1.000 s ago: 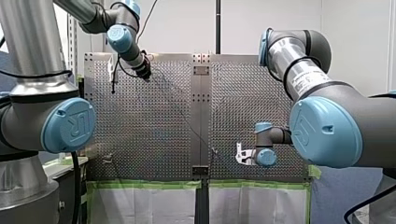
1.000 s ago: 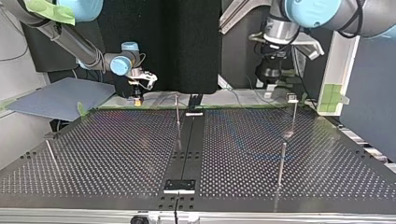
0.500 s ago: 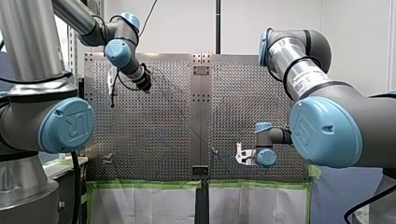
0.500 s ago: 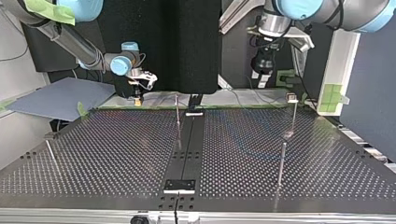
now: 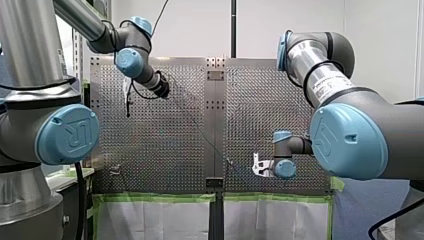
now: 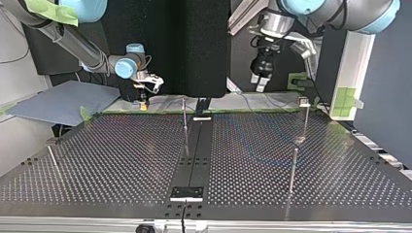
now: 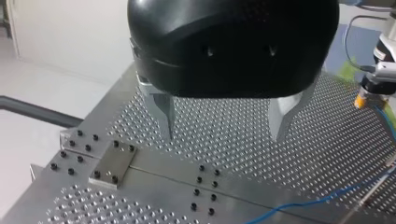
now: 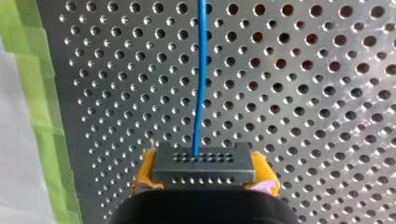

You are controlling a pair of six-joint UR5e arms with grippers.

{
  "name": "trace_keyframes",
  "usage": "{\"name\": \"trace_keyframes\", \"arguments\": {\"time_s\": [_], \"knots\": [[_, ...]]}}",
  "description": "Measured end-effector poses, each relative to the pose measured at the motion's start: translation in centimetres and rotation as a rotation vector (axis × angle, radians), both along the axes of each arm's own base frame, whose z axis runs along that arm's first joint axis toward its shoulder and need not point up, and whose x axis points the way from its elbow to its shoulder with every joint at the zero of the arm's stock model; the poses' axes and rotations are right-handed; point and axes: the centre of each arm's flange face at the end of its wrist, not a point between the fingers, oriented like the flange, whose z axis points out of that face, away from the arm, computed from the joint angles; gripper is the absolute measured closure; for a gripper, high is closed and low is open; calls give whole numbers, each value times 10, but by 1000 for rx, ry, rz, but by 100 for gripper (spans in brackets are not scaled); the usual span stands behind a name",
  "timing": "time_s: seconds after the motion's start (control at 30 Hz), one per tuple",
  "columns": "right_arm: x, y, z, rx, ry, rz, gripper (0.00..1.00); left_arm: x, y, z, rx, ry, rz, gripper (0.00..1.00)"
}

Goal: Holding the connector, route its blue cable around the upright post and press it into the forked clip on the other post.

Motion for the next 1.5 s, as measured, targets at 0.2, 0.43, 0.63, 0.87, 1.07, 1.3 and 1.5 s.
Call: {"name": "trace_keyframes", "arguments": {"time_s": [0.2, 0.43, 0.63, 0.87, 1.07, 1.3, 1.5], "knots": [[0, 0, 0, 0, 0, 0, 100, 3, -6, 4, 27, -59, -19, 0], [0, 0, 0, 0, 2, 0, 100, 7, -2, -1, 81, -111, 10, 0], [0, 0, 0, 0, 4, 1, 100, 7, 1, -30, 141, -90, 28, 0], [1, 1, 0, 0, 5, 2, 100, 2, 0, -69, 193, -47, 25, 0], [1, 1, 0, 0, 6, 2, 100, -5, 0, -103, 202, 0, 16, 0], [1, 1, 0, 1, 6, 3, 100, -19, 2, -137, 216, 38, 0, 0], [0, 1, 0, 1, 7, 2, 100, -21, 0, -141, 206, 10, -3, 0]]}}
